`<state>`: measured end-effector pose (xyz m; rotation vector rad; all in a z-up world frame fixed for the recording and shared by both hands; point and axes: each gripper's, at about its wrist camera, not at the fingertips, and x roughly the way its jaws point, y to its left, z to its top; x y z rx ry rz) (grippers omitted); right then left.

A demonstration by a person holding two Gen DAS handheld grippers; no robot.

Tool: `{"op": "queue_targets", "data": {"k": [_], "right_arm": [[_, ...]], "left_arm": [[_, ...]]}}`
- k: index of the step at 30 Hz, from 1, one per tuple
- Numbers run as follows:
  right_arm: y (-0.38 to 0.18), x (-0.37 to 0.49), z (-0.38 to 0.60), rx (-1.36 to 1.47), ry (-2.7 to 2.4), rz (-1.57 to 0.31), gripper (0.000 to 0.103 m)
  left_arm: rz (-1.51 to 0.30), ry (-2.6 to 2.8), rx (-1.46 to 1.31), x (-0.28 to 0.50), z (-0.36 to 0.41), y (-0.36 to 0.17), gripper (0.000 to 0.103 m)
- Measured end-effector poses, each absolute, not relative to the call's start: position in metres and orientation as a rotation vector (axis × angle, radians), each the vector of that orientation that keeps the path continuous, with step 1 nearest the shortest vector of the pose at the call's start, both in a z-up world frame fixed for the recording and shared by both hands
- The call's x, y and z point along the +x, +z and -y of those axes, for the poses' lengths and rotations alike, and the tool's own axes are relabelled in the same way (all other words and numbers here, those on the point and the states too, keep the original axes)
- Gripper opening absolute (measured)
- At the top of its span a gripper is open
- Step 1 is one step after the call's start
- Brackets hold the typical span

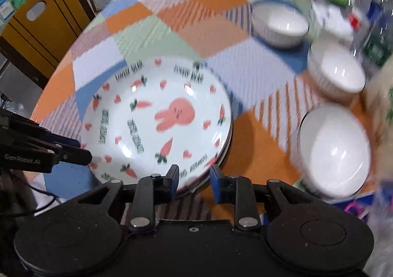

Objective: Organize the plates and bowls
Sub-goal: 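Open both tools and withdraw from the plate stack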

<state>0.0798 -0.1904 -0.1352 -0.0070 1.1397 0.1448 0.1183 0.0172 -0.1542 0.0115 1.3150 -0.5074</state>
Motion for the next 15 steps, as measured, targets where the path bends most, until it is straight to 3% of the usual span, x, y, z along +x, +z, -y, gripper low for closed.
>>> {"op": "queue_targets", "data": {"k": [5,7,13,15], "right_arm": [[-0.108,0.082,0.204,0.005,0.128,-1.068,0.046],[-0.101,0.081,0.206,0.006,0.12,-1.045,0.05],[-0.081,0.087,0.209,-0.012,0.133,-0.981,0.056],[-0.074,0.089,0.209,-0.03,0.138,-0.967,0.066]], "left_arm": [[-1.317,-0.5,0.014,0.124,-0.019,-0.137,0.042],[-1.317,-0.501,0.019,0.127,-0.018,-0.131,0.052],[-1.267,-0.469,0.042,0.139,-0.014,-0.109,0.069],[-1.247,-0.461,0.053,0.144,-0.012,-0.101,0.074]]}}
